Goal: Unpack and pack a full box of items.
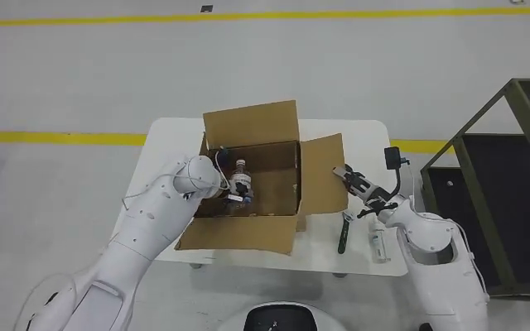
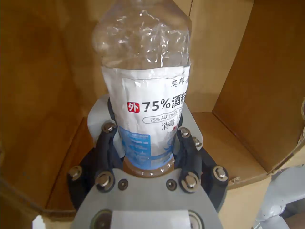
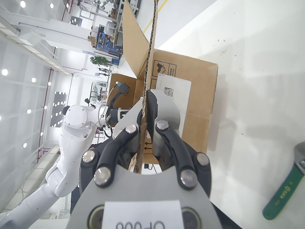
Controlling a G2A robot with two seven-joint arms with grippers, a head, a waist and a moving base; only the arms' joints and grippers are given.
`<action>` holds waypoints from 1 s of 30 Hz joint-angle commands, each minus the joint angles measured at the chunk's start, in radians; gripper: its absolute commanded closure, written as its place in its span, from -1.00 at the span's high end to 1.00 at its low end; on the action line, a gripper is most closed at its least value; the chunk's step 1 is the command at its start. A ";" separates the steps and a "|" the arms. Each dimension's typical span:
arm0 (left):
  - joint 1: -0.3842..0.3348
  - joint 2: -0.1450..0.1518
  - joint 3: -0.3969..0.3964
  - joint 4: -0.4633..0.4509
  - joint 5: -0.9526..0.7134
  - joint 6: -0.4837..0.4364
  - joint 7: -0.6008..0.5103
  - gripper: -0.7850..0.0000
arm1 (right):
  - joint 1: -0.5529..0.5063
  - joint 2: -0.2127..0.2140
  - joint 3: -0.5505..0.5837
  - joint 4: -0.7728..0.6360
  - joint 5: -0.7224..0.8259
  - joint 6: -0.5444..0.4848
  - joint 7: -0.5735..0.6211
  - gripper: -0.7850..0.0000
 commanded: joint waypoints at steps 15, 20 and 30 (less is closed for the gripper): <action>-0.061 -0.040 0.029 0.100 -0.012 0.024 0.000 1.00 | 0.014 0.010 -0.018 0.005 0.007 -0.005 0.003 -1.00; -0.066 -0.028 -0.007 0.059 -0.011 0.007 -0.004 1.00 | 0.029 0.014 -0.021 0.029 0.005 -0.012 0.005 -1.00; 0.035 0.063 -0.227 -0.206 0.016 0.069 -0.079 1.00 | 0.072 0.033 0.008 0.134 -0.025 -0.052 0.085 -1.00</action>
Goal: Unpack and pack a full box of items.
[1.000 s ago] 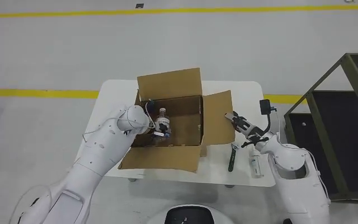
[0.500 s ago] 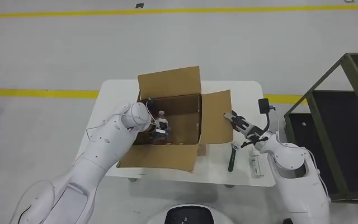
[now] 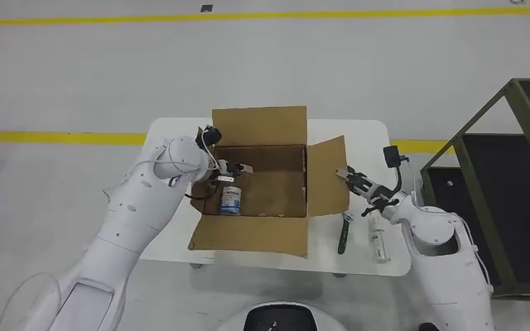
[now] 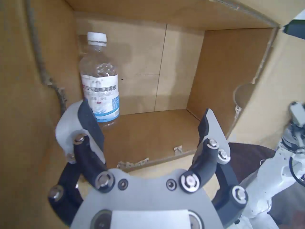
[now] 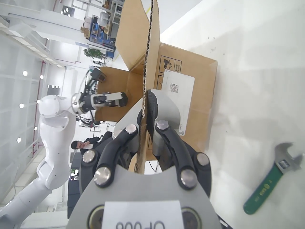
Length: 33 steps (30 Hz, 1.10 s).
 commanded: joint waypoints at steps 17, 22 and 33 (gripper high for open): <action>0.215 0.086 -0.288 -0.442 -0.037 0.012 0.026 1.00 | 0.000 0.047 0.066 -0.218 -0.390 0.128 0.022 1.00; 0.222 0.091 -0.295 -0.459 -0.044 0.010 0.030 1.00 | -0.034 0.081 0.066 -0.355 -0.785 0.121 0.262 1.00; 0.221 0.094 -0.290 -0.462 -0.052 0.009 0.045 1.00 | -0.068 0.095 0.061 -0.379 -0.947 0.085 0.358 1.00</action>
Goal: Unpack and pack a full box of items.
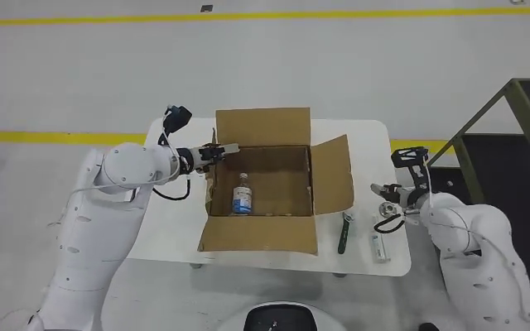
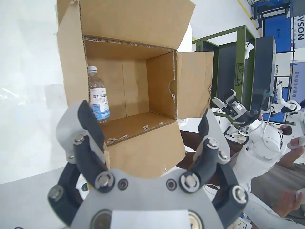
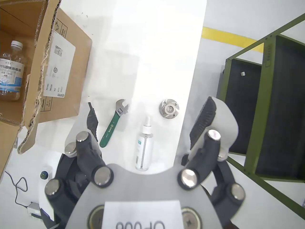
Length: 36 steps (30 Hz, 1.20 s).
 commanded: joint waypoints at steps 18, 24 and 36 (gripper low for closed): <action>0.000 0.000 0.000 0.000 0.000 0.000 0.000 1.00 | 0.005 0.013 -0.112 0.056 -0.148 -0.114 0.372 1.00; 0.000 0.000 0.000 0.000 0.000 0.000 0.000 1.00 | -0.008 0.011 -0.124 0.161 -0.126 -0.092 0.353 1.00; 0.000 0.000 0.000 0.000 0.000 0.000 0.000 1.00 | 0.021 0.003 -0.190 0.295 -0.103 -0.080 0.310 0.84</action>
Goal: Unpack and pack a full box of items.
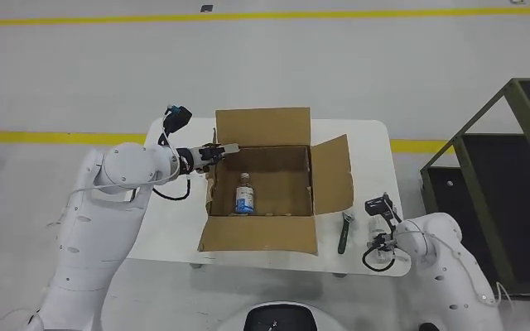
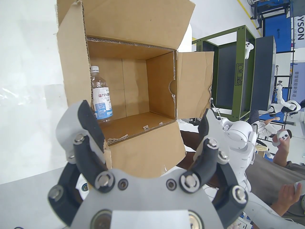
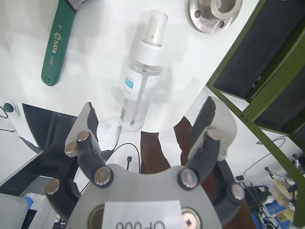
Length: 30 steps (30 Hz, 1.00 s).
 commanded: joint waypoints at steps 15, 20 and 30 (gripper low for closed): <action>0.000 0.000 0.000 0.000 0.000 0.000 0.000 1.00 | 0.037 -0.008 -0.051 0.093 0.012 0.018 -0.039 -0.34; 0.000 0.000 0.000 0.000 0.000 0.000 0.000 1.00 | 0.042 -0.009 -0.057 0.104 0.011 0.018 -0.045 -0.84; 0.000 0.000 0.000 0.000 0.000 0.000 0.000 1.00 | 0.038 0.004 0.106 -0.031 0.151 0.084 -0.081 -1.00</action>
